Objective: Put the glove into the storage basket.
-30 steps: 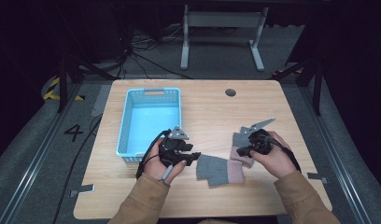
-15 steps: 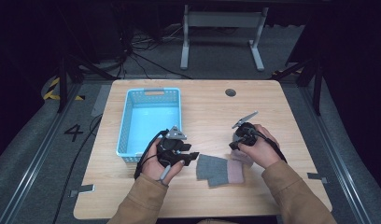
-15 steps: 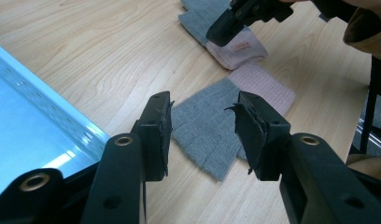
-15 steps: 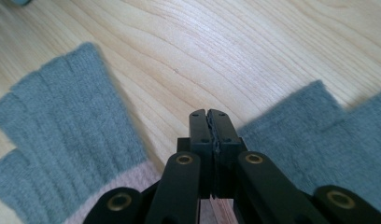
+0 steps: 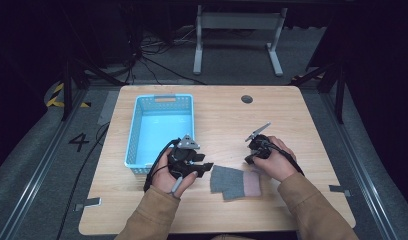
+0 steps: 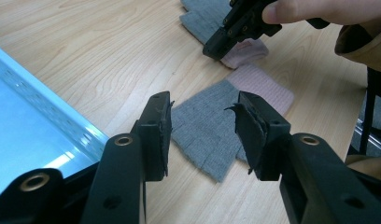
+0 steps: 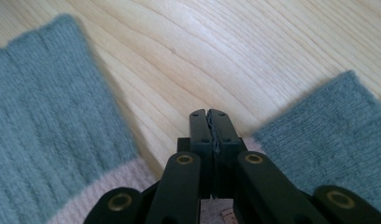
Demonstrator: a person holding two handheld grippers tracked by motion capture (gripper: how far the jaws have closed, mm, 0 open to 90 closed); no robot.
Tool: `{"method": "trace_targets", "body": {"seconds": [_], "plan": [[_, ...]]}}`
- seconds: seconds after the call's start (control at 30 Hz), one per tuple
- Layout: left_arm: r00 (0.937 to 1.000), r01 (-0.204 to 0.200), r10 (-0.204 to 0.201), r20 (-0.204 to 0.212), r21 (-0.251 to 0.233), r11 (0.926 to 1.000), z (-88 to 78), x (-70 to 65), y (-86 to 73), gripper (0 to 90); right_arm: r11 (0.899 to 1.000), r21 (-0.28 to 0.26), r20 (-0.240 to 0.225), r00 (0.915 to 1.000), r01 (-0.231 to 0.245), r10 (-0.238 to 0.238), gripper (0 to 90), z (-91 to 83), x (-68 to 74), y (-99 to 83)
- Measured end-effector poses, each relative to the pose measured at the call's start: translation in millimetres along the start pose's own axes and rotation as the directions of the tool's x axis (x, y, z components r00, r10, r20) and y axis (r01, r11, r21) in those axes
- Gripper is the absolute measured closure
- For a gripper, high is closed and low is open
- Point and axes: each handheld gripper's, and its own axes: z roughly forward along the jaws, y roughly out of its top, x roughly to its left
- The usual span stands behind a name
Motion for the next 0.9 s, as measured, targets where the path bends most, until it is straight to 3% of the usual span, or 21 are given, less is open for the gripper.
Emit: {"method": "trace_targets", "body": {"seconds": [0.57, 0.63, 0.7, 0.9], "plan": [[1.0, -0.009, 0.009, 0.002, 0.007, 0.9999, 2.7, -1.1, 2.0, 56.5, 0.998, 0.024, 0.013, 0.9982, -0.059, 0.058, 90.0, -13.8, -17.8, -30.7], [1.0, -0.008, 0.008, 0.002, 0.007, 0.9999, 2.8, -1.1, 2.0, 56.5, 0.997, 0.002, -0.01, 0.9973, -0.072, 0.072, 89.7, -16.4, -17.7, -31.5], [1.0, -0.008, 0.008, 0.001, 0.005, 1.0, 2.5, -1.1, 2.1, 56.5, 0.995, -0.039, -0.015, 0.996, -0.089, 0.088, 82.7, -21.7, -18.0, -30.5], [1.0, -0.001, 0.001, 0.001, -0.001, 1.0, 1.6, -0.9, 1.3, 56.5, 0.97, -0.137, -0.01, 0.9796, -0.2, 0.201, 67.2, -40.7, -30.1, -26.0]]}}
